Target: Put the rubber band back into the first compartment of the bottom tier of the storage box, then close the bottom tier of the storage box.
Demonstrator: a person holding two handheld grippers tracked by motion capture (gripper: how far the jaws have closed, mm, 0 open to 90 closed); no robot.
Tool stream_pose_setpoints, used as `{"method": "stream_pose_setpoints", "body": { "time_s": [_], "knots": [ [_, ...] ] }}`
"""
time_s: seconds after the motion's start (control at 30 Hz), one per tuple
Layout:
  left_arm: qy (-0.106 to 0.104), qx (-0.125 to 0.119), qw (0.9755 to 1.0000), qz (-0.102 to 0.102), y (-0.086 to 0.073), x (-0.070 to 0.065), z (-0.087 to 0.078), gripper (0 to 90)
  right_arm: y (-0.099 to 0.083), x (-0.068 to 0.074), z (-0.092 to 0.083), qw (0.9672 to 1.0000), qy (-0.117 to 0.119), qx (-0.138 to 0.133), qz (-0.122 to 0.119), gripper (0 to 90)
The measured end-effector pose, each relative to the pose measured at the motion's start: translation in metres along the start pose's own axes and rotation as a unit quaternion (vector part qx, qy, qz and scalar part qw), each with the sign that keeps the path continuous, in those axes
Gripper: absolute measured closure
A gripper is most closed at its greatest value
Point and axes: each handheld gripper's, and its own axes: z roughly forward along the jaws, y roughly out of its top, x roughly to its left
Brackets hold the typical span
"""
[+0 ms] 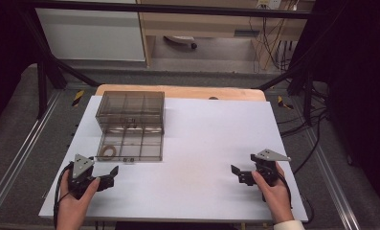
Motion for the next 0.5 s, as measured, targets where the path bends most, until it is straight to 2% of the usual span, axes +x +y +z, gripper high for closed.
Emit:
{"method": "stream_pose_setpoints", "body": {
  "time_s": [0.1, 0.27, 0.4, 0.5],
  "knots": [
    [-0.002, -0.001, 1.0, -0.007, 0.0, -0.001, 0.001, 6.1, -0.001, 0.002, 0.001, 0.9999, -0.001, 0.006, -0.01, 4.0],
    [-0.001, -0.004, 1.0, -0.003, 0.002, -0.006, 0.001, 8.2, -0.001, 0.004, 0.001, 0.9999, 0.001, 0.007, -0.011, 3.8],
    [-0.017, 0.004, 0.9998, -0.006, 0.003, -0.014, 0.003, 8.6, -0.001, 0.003, 0.001, 0.9999, 0.002, 0.009, -0.009, 3.6],
    [-0.017, 0.016, 0.9997, 0.0, 0.002, -0.021, 0.006, 10.1, -0.002, 0.003, 0.002, 0.9998, 0.002, 0.013, -0.012, 3.5]
  ]
}}
